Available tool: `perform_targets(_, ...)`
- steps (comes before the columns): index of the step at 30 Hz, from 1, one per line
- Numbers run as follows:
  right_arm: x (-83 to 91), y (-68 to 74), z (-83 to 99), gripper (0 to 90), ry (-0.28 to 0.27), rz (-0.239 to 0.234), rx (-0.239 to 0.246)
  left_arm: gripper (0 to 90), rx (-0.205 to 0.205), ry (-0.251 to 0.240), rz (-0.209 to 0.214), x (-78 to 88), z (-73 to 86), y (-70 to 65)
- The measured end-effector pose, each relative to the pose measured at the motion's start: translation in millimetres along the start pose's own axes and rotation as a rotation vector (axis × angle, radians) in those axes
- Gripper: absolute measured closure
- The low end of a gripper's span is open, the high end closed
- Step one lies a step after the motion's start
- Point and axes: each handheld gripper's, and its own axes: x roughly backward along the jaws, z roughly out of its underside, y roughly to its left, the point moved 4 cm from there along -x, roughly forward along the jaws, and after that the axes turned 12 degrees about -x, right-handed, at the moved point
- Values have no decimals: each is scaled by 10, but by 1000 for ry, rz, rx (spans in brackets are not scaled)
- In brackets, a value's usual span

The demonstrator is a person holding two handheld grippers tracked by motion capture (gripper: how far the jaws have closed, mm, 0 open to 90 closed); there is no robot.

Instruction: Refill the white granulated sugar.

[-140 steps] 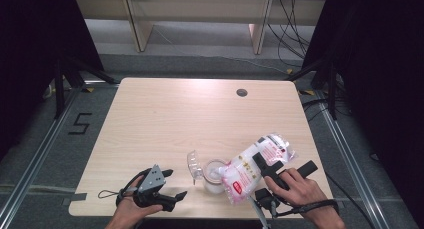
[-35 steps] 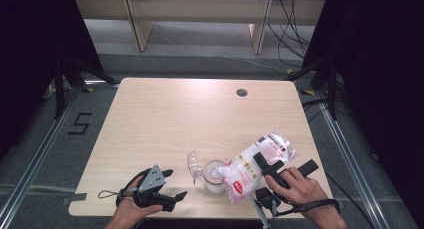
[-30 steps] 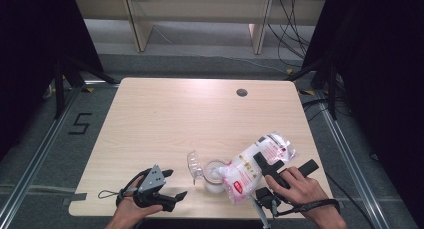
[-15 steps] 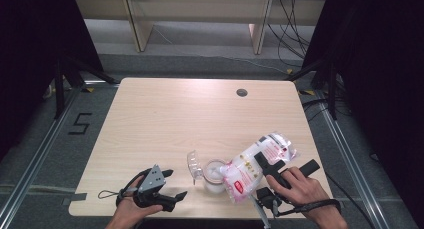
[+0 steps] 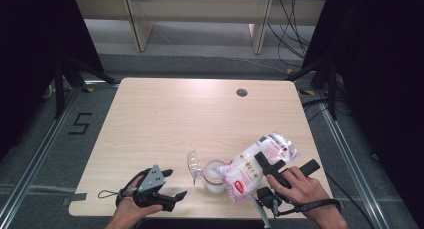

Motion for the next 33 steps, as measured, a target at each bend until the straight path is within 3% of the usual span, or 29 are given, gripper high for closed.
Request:
perform_targets(1, -4, 0, -2, 666, 0, -7, 3, 164, 6, -21, 2, -20, -1, -3)
perform_targets(3, -5, 4, -6, 666, -4, 1, 5, 164, 2, -10, 0, -9, -1, -2)
perform_targets(4, -16, -22, -9, 666, -13, 2, 46, 164, -3, -5, -1, -2, 0, 3)
perform_targets(5, -10, -10, -12, 666, -9, -4, 30, 164, -3, -7, 0, -1, -1, 5)
perform_targets(10, -10, -19, -12, 666, -9, -10, 58, 164, -3, -7, -2, 1, 3, 15)
perform_targets(13, -11, -16, -8, 666, -6, 3, 33, 164, 3, -14, -5, -1, -3, 14)
perform_targets(15, -6, -19, -5, 666, 0, -20, 34, 163, 2, -12, -4, -1, -1, 12)
perform_targets(17, -3, -22, 3, 667, -2, -2, 51, 163, -8, -5, -3, -2, 6, 16)
perform_targets(18, 6, -12, 5, 666, 7, -2, 26, 163, 0, -10, -2, -5, 3, 8)
perform_targets(20, -2, -31, 8, 667, -3, -2, 62, 163, 2, -17, 0, -16, 3, 11)
perform_targets(22, -1, -29, 9, 667, -1, -3, 62, 163, -3, -10, -1, -10, 3, 15)
perform_targets(23, -2, -27, 4, 667, -8, 6, 37, 164, -1, -16, -3, -13, 4, 14)
perform_targets(25, 0, -26, 7, 667, -3, 2, 53, 163, -12, -3, -2, 0, 5, 18)
perform_targets(26, 5, -30, 6, 667, 2, -4, 53, 163, 4, -21, 2, -8, -3, -1)
perform_targets(27, 7, -12, 3, 667, 7, -5, 24, 164, 3, -16, 9, -4, -2, -3)
perform_targets(29, 5, -12, -3, 667, 4, -1, 20, 164, 0, -11, -3, -4, 2, 0)
perform_targets(30, 5, -13, -3, 667, 5, -1, 21, 164, 2, -19, -5, -10, 1, -1)
perform_targets(31, -6, -36, -6, 667, -6, 6, 57, 164, 3, -19, -1, -10, 0, 1)
perform_targets(33, 4, -27, -1, 667, 2, -10, 51, 164, -5, -19, -4, -9, 3, 8)
